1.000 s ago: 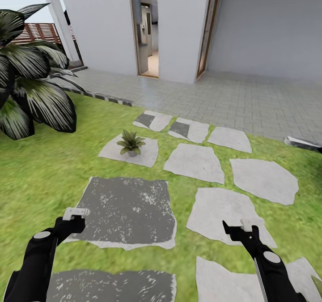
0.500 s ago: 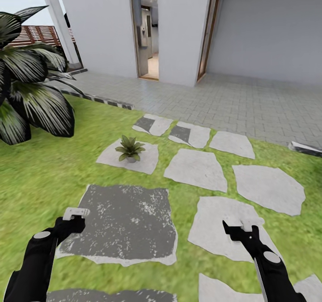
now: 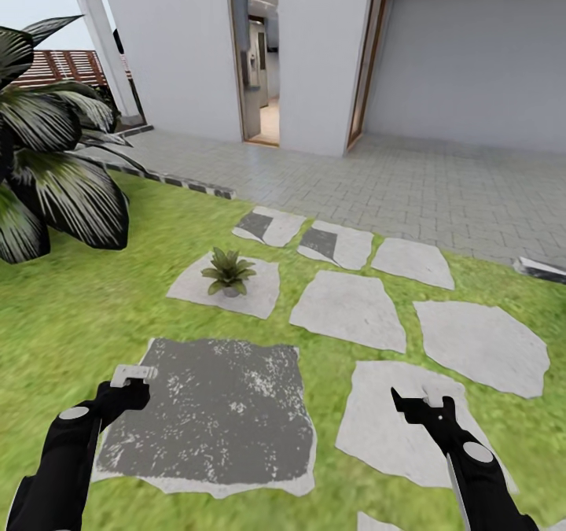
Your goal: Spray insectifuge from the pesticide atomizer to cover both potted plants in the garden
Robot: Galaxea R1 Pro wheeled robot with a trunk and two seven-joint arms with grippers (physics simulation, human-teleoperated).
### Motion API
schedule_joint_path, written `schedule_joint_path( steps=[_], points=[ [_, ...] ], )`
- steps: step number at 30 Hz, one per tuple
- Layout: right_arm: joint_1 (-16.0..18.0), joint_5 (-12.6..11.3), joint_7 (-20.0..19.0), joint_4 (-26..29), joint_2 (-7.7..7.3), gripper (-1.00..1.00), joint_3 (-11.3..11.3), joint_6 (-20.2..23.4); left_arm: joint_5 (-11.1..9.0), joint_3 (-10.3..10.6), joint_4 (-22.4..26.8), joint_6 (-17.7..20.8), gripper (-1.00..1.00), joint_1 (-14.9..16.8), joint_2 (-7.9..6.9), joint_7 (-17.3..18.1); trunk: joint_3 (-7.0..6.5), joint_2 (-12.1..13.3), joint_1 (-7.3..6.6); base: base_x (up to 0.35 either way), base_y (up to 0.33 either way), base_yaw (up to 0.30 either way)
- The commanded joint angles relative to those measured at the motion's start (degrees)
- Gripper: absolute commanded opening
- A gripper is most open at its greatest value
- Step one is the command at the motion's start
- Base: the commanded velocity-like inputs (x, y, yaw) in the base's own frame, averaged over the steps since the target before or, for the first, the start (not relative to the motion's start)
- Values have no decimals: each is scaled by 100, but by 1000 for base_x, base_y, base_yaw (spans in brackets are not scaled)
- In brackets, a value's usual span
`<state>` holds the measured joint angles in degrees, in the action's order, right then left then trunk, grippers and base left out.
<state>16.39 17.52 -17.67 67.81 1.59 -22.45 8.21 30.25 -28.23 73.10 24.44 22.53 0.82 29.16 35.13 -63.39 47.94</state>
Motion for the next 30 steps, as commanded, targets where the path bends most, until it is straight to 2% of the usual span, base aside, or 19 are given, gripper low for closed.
schedule_joint_path(
  steps=[1, 9, 14, 30],
  points=[
    [5, 49, -51, 13, 8, 100, -23, 22, 51, -16, 9, 8, -100, 6, 6, 37, 5, -3, 3, 249, 153, 4],
    [5, 49, -52, 13, 8, 100, -23, 22, 51, -16, 5, 8, -100, 7, 6, 37, 5, -3, 3, 249, 190, 166],
    [5, 49, -52, 13, 8, 100, -23, 24, 51, -16, 10, 8, -100, 6, 6, 37, 5, -3, 3, 249, 168, 44],
    [5, 49, -50, 9, 8, 100, -23, 22, 51, -16, 2, 8, -100, 6, 6, 37, 5, -3, 3, 250, 13, 1]
  ],
)
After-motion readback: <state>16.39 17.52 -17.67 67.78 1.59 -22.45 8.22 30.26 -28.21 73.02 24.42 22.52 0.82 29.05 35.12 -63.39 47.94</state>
